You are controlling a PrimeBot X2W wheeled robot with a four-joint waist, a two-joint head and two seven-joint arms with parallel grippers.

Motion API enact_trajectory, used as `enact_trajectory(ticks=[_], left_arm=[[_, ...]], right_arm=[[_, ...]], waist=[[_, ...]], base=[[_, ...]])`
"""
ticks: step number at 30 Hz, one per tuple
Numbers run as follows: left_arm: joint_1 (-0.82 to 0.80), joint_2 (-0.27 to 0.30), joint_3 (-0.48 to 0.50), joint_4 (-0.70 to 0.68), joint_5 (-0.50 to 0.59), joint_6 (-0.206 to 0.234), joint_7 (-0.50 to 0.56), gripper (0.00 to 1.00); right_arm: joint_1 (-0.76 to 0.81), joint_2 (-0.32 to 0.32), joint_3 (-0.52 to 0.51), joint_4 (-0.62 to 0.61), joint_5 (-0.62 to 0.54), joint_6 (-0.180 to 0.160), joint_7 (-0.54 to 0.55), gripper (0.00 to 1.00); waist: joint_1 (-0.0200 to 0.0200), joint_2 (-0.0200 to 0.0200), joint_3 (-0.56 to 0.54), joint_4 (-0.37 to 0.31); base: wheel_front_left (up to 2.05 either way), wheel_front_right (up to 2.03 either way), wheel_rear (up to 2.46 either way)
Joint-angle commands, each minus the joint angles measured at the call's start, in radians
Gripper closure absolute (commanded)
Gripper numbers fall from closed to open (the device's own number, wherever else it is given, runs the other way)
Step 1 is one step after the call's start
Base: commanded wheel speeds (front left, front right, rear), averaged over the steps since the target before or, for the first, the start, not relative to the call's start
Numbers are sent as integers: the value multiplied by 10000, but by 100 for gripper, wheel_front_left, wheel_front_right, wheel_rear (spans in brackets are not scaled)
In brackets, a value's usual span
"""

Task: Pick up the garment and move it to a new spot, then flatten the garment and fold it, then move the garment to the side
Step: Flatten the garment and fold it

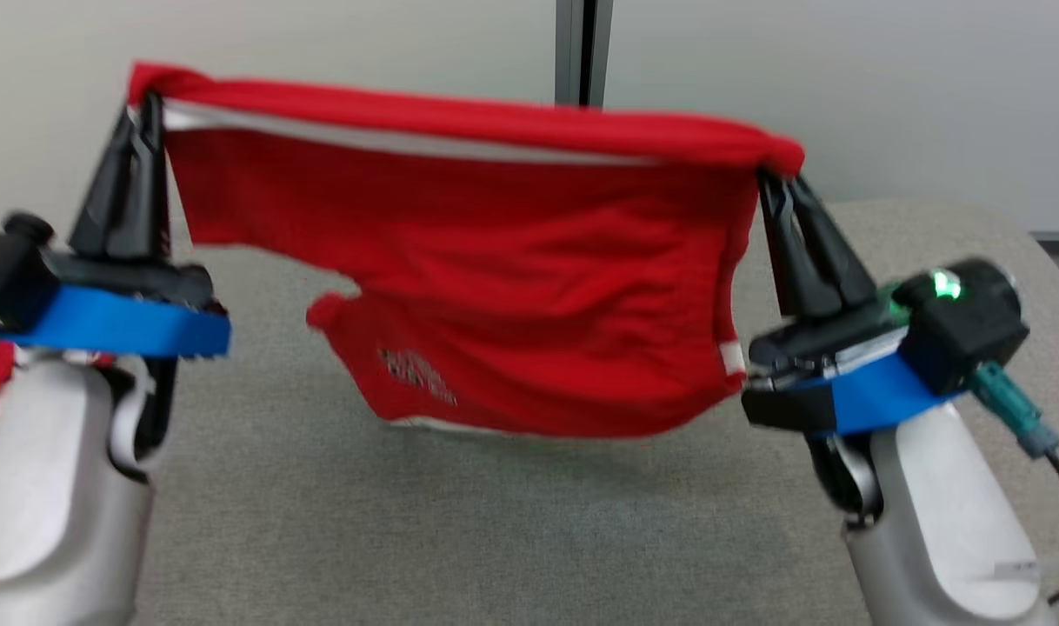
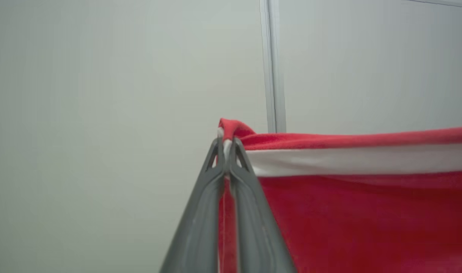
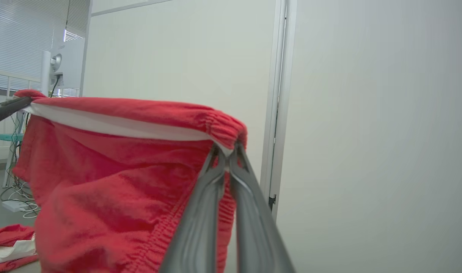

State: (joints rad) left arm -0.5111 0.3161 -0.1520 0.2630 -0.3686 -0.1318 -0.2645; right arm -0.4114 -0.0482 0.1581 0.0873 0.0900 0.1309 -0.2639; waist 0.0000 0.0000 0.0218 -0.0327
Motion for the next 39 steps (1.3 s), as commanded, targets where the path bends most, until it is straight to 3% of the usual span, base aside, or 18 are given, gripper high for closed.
enact_trajectory(ticks=[1, 10, 15, 19, 24, 28, 33, 39], left_arm=[[-607, 288, -86, 160, -68, 19, 4, 100], [-3477, 1308, -385, 1222, -819, 22, 1, 100], [-4912, 1436, -101, 1058, -756, 26, 1, 100], [-4862, 1289, -72, 879, -741, 26, 2, 100], [-3382, 779, -224, 1161, -1063, 24, 1, 100], [-1367, 295, -434, 1497, -1182, 22, 1, 100], [936, -81, -736, 2190, -1424, 19, -1, 100], [3131, -597, -143, 2696, -1279, 24, 0, 100]], right_arm=[[-728, -46, 39, 85, -224, -2, -6, 100], [-3982, -49, -164, 1456, -1252, -6, -6, 100], [-5721, -59, -533, 1973, -2073, -10, -6, 100], [-6051, -52, -731, 2155, -2321, -10, -6, 100], [-4745, -56, -404, 2524, -2864, -7, -6, 100], [-2750, -42, -50, 2906, -2915, -2, -8, 100], [-471, -47, 211, 3206, -2440, -2, -8, 100], [1744, -45, 442, 3191, -1947, -4, -8, 100]], waist=[[0, 0, 306, 17], [0, 0, 2556, -10], [0, 0, 3562, 102], [0, 0, 3781, 225], [0, 0, 3560, 369], [0, 0, 3126, 422], [0, 0, 2539, 340], [0, 0, 1409, 309]], base=[[0, 0, 0], [0, 0, 0], [0, 0, 0], [0, 0, 0], [0, 0, 0], [0, 0, 0], [0, 0, 0], [0, 0, 0]])
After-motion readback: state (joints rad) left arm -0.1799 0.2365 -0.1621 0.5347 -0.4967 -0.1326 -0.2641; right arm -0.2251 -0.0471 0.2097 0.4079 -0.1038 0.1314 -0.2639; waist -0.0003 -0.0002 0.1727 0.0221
